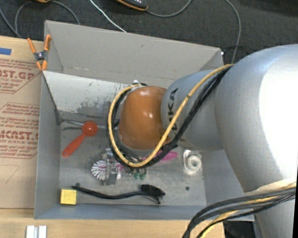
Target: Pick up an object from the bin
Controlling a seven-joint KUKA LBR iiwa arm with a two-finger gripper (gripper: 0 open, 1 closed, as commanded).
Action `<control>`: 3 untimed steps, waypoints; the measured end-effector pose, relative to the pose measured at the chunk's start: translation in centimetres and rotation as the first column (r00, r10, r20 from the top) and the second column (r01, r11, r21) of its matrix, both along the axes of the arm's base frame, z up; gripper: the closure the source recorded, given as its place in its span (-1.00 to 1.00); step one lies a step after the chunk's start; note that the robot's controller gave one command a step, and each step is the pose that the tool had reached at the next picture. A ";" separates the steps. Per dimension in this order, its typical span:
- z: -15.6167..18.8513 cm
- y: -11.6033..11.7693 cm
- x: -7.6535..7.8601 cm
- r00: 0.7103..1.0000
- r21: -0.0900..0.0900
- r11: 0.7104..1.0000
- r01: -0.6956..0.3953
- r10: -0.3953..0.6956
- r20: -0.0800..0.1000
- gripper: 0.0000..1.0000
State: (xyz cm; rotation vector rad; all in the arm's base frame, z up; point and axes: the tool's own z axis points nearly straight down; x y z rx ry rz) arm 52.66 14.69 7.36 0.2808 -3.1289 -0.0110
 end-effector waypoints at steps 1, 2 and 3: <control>1.4 0.0 -0.2 1.000 -0.002 1.000 0.000 0.000 -0.007 1.00; 3.9 0.0 -0.1 1.000 -0.001 1.000 0.000 0.000 -0.003 1.00; 5.5 0.0 -0.1 1.000 -0.001 1.000 0.000 0.000 -0.003 1.00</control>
Offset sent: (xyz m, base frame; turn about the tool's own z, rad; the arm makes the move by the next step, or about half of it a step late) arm -0.0020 -0.0003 0.0514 -0.0001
